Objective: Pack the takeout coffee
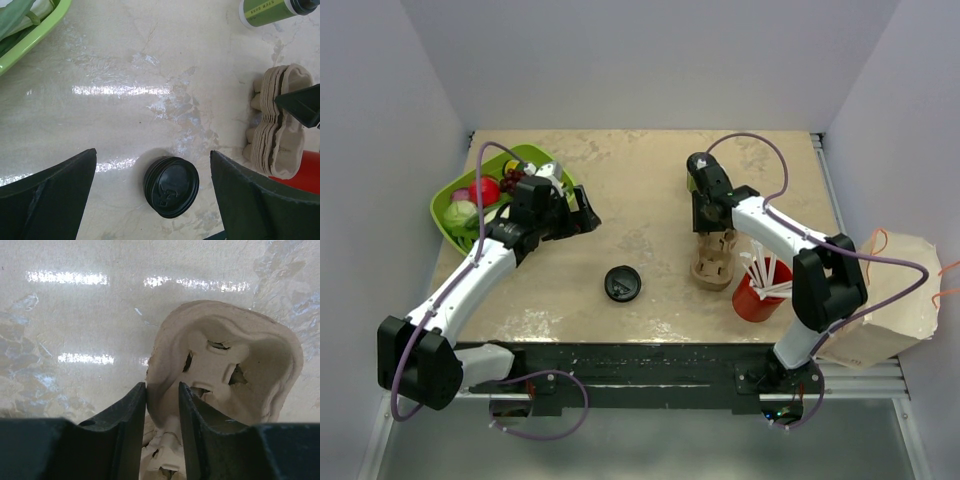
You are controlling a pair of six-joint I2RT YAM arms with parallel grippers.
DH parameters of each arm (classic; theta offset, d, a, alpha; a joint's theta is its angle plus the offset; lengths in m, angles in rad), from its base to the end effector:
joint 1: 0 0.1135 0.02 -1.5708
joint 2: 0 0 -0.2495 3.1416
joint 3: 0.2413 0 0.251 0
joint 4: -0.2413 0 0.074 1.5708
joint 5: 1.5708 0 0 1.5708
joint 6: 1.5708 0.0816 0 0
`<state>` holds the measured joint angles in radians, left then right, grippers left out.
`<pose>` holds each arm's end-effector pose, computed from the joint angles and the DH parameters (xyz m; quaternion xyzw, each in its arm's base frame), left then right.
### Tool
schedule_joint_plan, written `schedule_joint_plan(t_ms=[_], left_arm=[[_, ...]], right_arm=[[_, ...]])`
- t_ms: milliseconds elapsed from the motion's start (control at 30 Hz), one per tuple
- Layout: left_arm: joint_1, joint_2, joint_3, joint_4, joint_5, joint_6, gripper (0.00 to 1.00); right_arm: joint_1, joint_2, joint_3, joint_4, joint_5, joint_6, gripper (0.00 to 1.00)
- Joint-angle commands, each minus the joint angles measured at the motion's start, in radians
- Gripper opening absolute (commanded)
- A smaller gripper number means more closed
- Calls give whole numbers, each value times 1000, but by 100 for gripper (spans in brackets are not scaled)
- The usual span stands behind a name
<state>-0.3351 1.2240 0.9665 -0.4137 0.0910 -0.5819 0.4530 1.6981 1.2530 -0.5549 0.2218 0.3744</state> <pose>0.2882 -0.1082 0.2475 -0.0911 0.8952 -0.2290 0.3713 0.3500 0.1504 0.1809 -0.0063 0.9541 0.0152 0.2989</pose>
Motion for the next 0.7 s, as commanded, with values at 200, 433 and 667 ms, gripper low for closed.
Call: schedule_joint_plan(t_ms=[200,433,667], left_arm=[[-1,-27,-8,13,-17,8,99],[-1,-37,-12,4,-19,7,100],[-1,-46,-9,-5,-37,4,100]], right_arm=[[0,-48,40,-20,31,17,17],[33,-112,65,-66,129,-9,0],[102,-233,94,-100,231,-29,0]])
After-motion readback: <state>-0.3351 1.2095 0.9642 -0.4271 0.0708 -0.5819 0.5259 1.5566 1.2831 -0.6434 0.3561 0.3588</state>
